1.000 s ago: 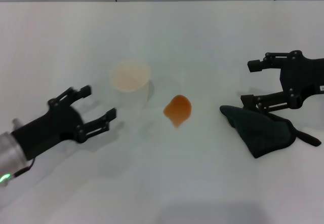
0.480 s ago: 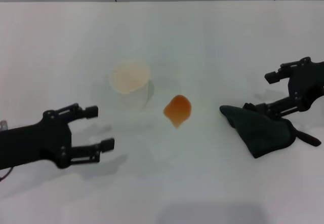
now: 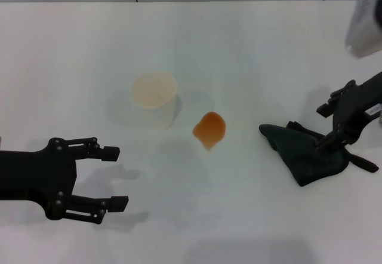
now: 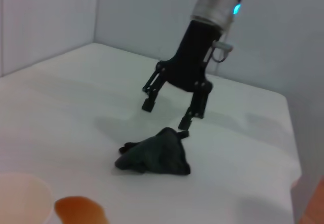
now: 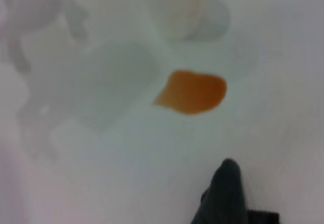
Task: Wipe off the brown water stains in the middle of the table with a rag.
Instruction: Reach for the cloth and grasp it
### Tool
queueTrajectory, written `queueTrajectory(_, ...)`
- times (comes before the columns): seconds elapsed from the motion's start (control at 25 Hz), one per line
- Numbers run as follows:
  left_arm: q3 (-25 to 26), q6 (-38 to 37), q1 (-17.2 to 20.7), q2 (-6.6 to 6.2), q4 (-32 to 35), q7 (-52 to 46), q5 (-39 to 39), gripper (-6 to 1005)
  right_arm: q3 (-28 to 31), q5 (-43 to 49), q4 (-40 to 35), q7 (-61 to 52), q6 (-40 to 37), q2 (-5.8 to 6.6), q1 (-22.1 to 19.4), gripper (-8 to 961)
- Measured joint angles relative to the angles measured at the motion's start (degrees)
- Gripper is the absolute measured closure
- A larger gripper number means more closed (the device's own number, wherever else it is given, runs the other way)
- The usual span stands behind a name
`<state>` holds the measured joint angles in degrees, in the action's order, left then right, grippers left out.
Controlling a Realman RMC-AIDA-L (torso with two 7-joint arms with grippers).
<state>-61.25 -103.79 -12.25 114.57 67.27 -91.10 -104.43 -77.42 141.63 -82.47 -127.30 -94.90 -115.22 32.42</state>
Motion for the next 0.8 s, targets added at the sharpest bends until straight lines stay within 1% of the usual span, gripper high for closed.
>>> queueTrajectory(0.12,0.2,-0.6,-1.4,-0.26,0.2,-0.9,-1.6,104,-3.1,1.1,0.6,-1.9,0.2,-0.07,1.3,125)
queueTrajectory(0.28,0.1,-0.7,-3.2,0.45,0.4,-1.7,-5.2,104,-5.5,1.2,2.3,-3.3,1.5,-0.09,2.6,159)
queueTrajectory(0.48,-0.1,-0.9,-4.5,1.68,0.5,-1.8,-8.1,104,-6.7,1.3,7.5,-3.6,4.3,-0.26,5.1,283)
queueTrajectory(0.64,-0.1,-0.7,-4.9,2.51,0.6,-1.7,-9.9,104,-7.5,2.4,10.8,-5.0,6.0,-0.3,7.4,296)
queueTrajectory(0.8,-0.1,-0.7,-5.0,2.88,0.6,-1.6,-10.4,104,-10.9,5.8,11.8,-6.8,8.0,-0.44,7.9,310)
